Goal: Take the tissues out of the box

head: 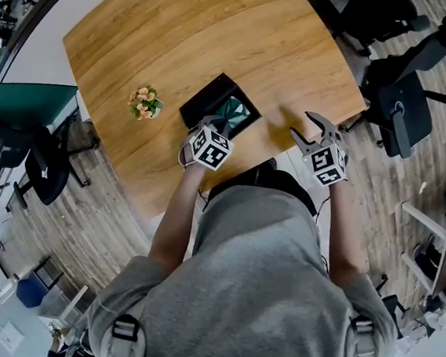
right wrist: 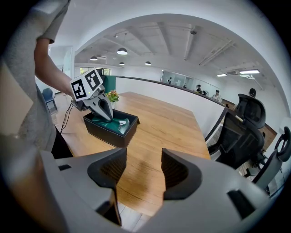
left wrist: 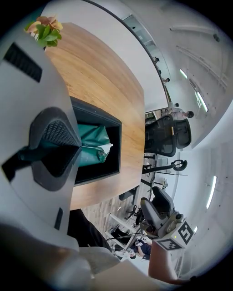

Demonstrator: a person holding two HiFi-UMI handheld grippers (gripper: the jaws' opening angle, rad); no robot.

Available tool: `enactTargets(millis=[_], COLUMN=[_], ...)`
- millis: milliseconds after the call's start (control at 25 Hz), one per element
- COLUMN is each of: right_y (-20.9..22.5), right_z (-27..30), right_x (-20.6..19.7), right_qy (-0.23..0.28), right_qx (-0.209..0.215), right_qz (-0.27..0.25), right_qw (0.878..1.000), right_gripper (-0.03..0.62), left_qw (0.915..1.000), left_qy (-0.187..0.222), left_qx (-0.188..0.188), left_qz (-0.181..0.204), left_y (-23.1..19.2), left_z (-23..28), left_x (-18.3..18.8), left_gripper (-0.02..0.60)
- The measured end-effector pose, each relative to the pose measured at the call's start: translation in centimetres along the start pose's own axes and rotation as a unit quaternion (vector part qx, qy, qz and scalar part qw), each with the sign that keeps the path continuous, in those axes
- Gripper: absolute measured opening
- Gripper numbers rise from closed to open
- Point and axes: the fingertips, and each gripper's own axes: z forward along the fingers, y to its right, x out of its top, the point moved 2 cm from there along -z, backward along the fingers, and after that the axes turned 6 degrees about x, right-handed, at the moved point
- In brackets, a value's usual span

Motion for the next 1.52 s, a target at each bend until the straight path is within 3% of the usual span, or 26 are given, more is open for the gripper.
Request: enactTargets(millis=[560, 1520], right_y=[-0.8, -0.5], right_z=[-1.0, -5.7], right_x=[0.3, 0.1], right_qy=[0.012, 0.062], right_qx=[-0.009, -0.03], right_qz=[-0.005, 0.02], right_qw=[1.0, 0.997], right_gripper=[0.25, 0.238], left_qw=[0.9998, 0.9981], left_qy=[-0.002, 0.013], left_qx=[0.016, 0.047], left_qz=[0.011, 0.039], left_y=[0.4, 0.6], left_z=[-1.2, -6.8], left_x=[0.1, 4.2], left_gripper=[0.02, 0.02])
